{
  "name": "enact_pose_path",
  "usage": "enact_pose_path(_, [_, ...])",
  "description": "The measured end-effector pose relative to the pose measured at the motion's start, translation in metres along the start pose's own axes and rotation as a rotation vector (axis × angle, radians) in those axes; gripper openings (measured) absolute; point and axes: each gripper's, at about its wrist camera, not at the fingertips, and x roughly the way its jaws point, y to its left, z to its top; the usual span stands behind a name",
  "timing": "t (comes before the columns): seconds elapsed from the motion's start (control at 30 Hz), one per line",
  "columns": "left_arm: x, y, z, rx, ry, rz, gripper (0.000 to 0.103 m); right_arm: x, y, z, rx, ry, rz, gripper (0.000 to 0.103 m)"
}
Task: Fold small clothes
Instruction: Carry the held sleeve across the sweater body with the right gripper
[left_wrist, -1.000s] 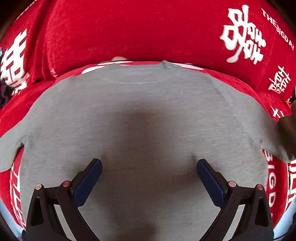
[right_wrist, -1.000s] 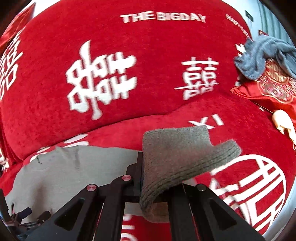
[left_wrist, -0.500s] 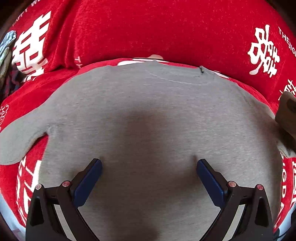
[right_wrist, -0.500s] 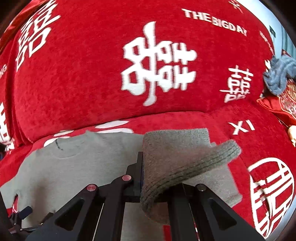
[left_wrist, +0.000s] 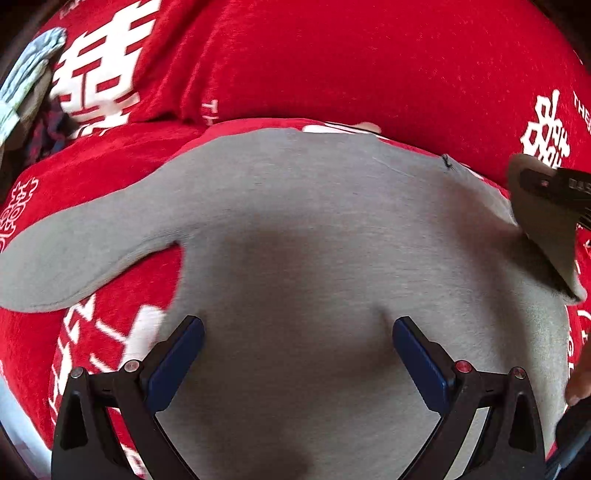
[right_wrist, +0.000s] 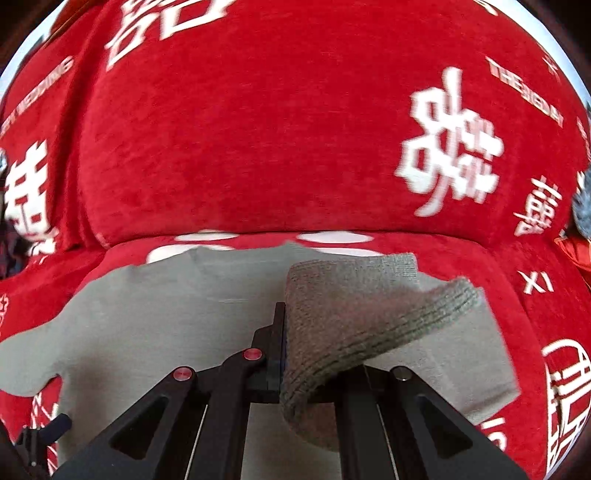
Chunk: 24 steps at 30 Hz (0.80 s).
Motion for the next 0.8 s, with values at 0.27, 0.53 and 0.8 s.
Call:
enact_pose_path(0.27, [-0.014, 0.022, -0.01, -0.028, -0.024, -0.033, 0.102, 0.008, 0.078, -0.004, -0.117, 0.018, 0.065, 0.004])
enact_pose_path(0.53, [-0.033, 0.042, -0.02, -0.072, -0.048, -0.061, 0.102, 0.012, 0.112, -0.026, -0.18, 0.061, 0.115, 0.004])
enact_pose_path(0.8, [-0.035, 0.051, -0.022, -0.088, -0.044, -0.048, 0.102, 0.013, 0.123, -0.047, -0.207, 0.107, 0.152, 0.004])
